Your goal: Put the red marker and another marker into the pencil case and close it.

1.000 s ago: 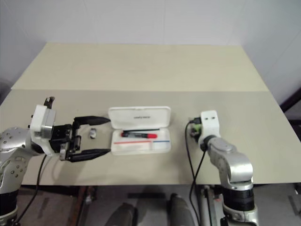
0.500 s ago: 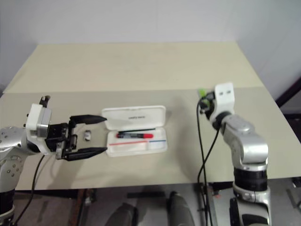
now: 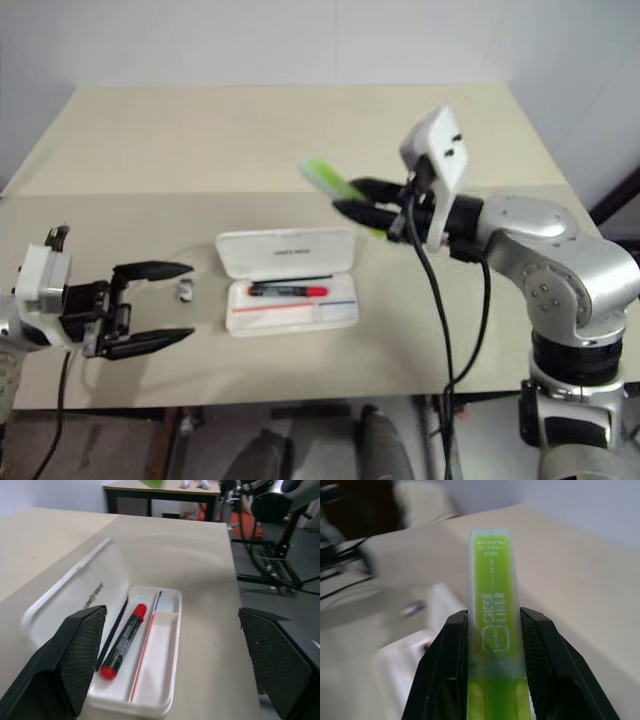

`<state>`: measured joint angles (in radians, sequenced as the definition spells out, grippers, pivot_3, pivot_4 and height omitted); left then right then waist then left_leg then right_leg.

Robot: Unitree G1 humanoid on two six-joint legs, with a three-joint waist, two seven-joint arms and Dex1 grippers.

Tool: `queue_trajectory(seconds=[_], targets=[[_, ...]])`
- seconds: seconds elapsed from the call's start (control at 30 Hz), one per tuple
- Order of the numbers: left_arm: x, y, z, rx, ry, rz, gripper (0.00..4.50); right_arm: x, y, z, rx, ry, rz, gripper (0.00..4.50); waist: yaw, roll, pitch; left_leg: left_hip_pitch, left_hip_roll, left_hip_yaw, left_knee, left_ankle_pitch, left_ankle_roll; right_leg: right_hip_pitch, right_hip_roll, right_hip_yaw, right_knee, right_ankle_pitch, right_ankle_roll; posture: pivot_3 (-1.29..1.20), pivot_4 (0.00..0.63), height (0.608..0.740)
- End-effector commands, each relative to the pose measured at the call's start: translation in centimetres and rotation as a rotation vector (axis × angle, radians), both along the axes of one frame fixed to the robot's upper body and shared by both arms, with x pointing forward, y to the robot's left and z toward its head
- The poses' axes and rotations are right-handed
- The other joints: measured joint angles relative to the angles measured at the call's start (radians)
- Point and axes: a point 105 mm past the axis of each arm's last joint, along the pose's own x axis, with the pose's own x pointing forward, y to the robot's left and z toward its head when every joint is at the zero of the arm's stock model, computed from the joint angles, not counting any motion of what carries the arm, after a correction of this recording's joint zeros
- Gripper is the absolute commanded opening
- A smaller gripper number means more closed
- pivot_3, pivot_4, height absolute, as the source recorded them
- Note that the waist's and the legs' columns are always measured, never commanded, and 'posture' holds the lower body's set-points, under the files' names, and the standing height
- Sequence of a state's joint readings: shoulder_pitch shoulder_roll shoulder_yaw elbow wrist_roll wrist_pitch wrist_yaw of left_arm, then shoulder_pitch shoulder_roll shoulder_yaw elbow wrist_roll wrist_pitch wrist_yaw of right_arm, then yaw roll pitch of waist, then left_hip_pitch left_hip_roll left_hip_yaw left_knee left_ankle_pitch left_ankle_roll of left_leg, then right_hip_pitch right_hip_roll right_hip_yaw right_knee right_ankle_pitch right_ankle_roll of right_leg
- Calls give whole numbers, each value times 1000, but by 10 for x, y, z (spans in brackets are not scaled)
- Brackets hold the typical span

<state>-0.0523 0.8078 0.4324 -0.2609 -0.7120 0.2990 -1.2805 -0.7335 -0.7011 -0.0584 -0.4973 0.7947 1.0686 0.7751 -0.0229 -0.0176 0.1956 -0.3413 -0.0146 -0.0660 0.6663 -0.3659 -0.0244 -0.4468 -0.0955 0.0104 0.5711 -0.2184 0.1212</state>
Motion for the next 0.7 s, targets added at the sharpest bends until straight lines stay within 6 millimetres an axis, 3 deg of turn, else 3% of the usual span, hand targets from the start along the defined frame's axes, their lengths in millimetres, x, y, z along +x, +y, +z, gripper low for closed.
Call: queue_trajectory(seconds=[0.03, 0.3, 0.53, 0.7], targets=[[0, 12, 2, 26, -70, 58, 4500, -27, 13, -22, -125, 94, 159, 1106, -1, 0, 0, 0, 0, 0, 0, 0, 0, 0, 0, 0, 0, 0, 0, 0, 150, 740], [-12, 18, -13, 52, -94, 92, 4500, -22, 40, -78, -327, 116, 220, 1106, -4, 0, 0, 0, 1, 1, 0, 0, -1, 0, 1, -1, 0, 0, 0, 0, 150, 740], [-22, 18, -18, 67, -75, 105, 4500, -13, 86, -91, -356, 6, 307, 1106, -5, 0, 0, 0, 1, 0, 1, 1, -4, -1, 1, -1, 3, 0, 0, 0, 150, 740], [-24, 16, -16, 64, -79, 113, 4500, -9, 99, -100, -409, -79, 374, 1106, -3, 0, 0, 0, 1, -1, 1, 1, -4, -1, 0, -2, 3, 0, -1, 0, 150, 740]])
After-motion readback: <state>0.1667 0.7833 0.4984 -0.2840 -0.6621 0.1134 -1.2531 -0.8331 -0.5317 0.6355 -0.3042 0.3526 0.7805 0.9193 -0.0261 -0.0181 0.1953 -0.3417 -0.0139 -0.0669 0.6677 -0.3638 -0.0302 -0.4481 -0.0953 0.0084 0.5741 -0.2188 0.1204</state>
